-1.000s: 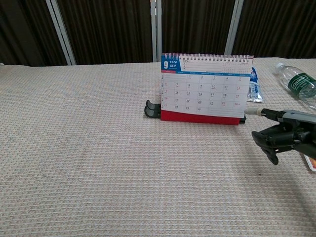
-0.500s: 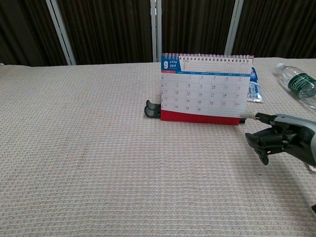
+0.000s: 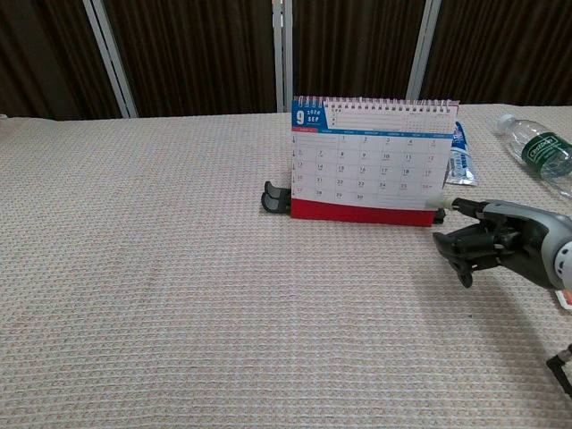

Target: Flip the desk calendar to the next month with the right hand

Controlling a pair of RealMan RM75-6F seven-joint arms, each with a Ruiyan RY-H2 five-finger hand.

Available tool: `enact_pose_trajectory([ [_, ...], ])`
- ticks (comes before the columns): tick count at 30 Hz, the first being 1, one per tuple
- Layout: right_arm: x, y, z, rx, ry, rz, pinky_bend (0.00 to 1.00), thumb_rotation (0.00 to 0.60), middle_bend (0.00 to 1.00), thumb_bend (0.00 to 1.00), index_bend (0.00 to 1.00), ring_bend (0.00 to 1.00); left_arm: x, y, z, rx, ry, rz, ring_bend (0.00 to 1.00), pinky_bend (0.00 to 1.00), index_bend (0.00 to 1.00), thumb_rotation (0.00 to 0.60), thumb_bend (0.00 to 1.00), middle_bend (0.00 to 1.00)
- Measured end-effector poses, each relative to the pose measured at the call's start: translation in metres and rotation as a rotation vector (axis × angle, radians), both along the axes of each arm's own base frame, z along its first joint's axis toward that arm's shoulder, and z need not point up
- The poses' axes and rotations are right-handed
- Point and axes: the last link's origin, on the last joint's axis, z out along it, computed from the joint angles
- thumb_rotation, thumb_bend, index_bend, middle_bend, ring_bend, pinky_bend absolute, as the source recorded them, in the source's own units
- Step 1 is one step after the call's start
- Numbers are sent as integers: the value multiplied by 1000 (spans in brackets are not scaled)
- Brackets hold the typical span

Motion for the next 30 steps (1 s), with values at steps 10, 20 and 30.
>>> enact_pose_trajectory([
  [10, 24, -31, -15, 15, -41, 6, 676, 600, 785, 545, 0, 710, -1, 0, 1, -12, -15, -3, 0, 0, 0, 600, 111, 0],
  [20, 55, -41, -26, 30, -59, 67, 676, 600, 786, 546, 0, 710, -4, 3, 4, -11, -30, 8, 0, 0, 0, 600, 110, 0],
  [30, 83, -40, -12, -12, -72, 139, 656, 600, 778, 543, 9, 700, -4, 3, 4, -17, -35, 8, 0, 0, 0, 600, 110, 0],
])
